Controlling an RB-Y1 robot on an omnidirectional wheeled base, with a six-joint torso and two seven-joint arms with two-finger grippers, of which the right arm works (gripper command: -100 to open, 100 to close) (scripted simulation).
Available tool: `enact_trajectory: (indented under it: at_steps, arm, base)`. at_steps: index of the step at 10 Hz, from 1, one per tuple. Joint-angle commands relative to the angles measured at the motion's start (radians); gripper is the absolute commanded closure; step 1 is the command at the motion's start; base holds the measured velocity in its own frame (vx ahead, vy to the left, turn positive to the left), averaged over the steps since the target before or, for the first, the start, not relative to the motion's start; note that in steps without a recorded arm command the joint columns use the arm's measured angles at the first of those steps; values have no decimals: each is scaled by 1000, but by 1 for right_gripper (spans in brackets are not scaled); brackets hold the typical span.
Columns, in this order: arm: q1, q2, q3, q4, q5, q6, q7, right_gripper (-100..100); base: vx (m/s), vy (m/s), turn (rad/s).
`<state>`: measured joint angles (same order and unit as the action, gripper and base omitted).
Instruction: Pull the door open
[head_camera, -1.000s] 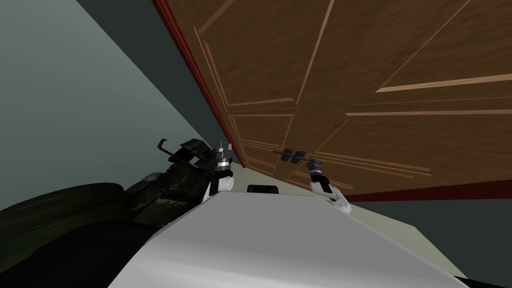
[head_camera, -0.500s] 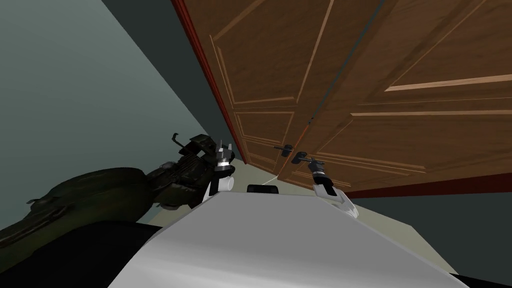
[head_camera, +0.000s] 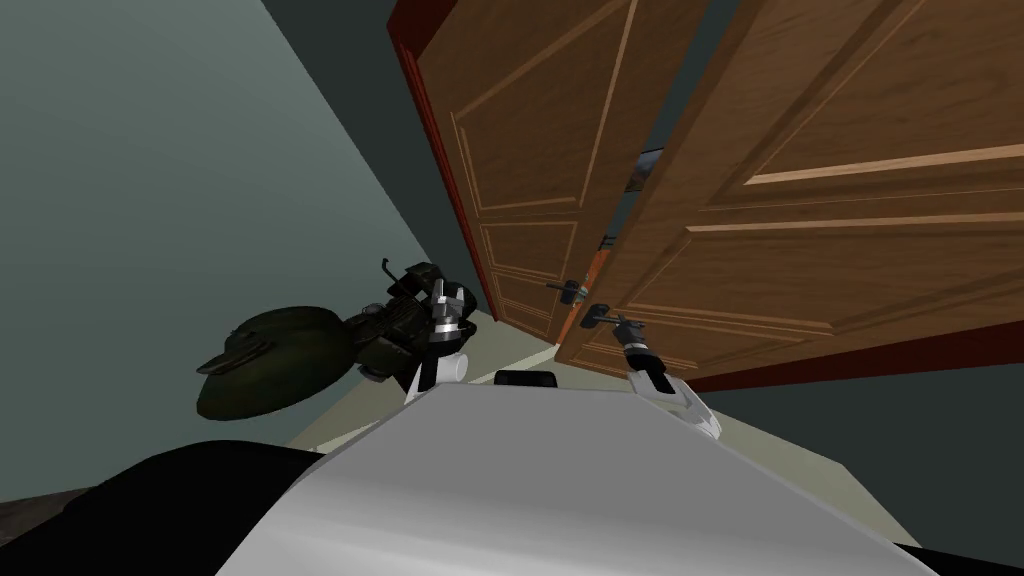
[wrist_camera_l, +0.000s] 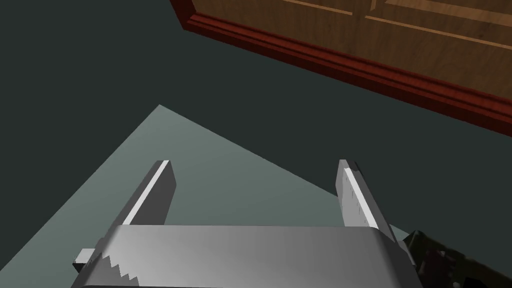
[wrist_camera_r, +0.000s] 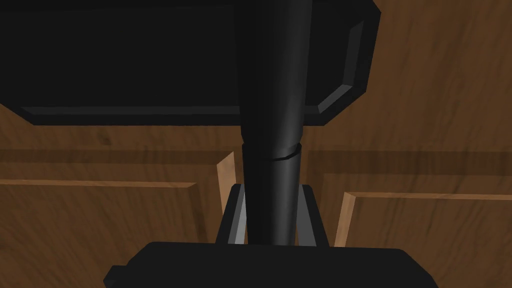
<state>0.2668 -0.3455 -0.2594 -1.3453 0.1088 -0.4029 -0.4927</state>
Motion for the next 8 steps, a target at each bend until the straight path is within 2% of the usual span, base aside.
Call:
enact_trajectory:
  at_steps: [1, 2, 8]
  arm:
    - [0, 0, 0, 0, 0, 0, 0, 100]
    - [18, -13, 14, -4, 3, -20, -17, 100]
    - [85, -67, 59, -24, 11, -102, -80, 100]
  base:
    - [-95, -33, 32]
    - [-128, -18, 112]
    - [-212, -48, 127]
